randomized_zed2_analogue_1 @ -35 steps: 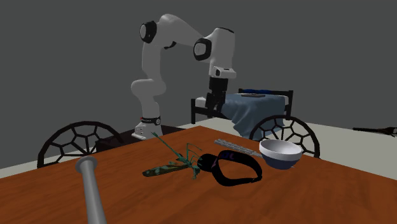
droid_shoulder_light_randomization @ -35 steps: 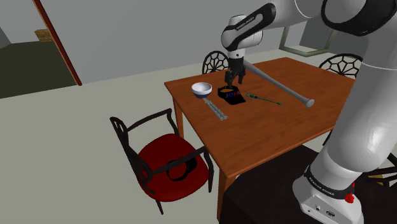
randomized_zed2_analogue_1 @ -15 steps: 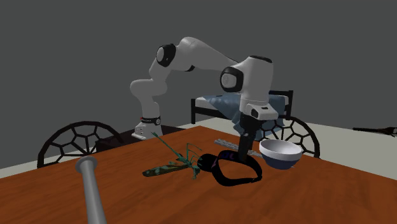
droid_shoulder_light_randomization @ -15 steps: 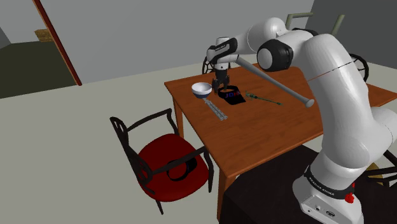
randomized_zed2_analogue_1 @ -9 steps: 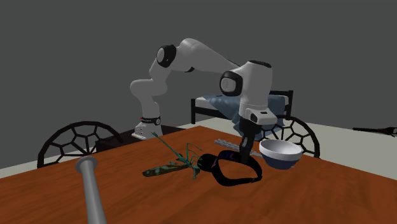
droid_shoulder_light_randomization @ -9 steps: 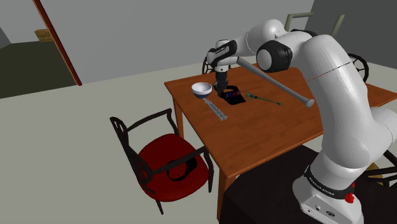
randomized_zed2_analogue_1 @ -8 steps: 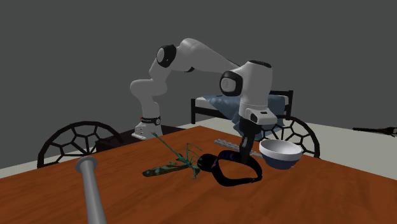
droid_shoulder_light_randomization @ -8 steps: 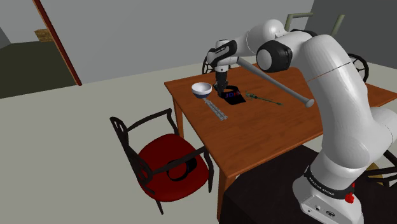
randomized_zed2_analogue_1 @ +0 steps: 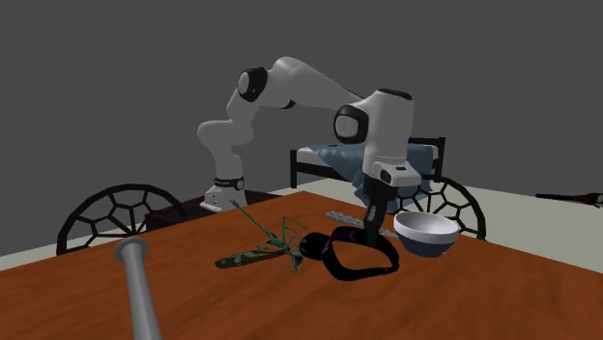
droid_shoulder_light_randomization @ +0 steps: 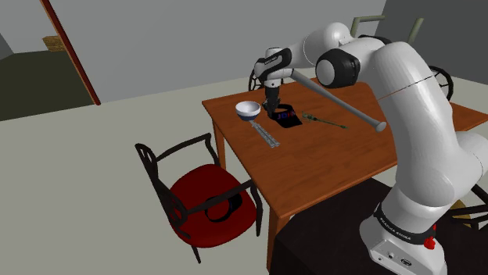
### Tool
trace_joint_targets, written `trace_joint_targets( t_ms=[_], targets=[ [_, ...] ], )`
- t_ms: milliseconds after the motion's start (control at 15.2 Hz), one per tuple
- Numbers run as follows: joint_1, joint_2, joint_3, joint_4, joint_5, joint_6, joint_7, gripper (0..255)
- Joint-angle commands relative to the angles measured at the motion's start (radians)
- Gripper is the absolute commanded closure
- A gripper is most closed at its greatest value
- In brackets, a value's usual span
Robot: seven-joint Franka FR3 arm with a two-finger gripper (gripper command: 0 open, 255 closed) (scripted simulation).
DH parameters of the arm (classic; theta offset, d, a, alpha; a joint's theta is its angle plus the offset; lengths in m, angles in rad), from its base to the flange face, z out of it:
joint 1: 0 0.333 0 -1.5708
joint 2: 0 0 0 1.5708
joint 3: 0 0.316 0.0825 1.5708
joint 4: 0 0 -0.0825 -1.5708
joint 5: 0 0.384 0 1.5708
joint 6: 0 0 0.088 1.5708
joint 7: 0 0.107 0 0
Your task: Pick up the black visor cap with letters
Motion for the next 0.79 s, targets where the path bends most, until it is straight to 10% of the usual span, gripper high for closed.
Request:
trace_joint_targets(
  t_ms=[0,726],
  targets=[
    [0.001,-0.011,-0.001,0.007,-0.002,-0.017,0.002,255],
    [0.001,-0.068,-0.009,0.059,-0.013,-0.126,0.012,255]
  ],
)
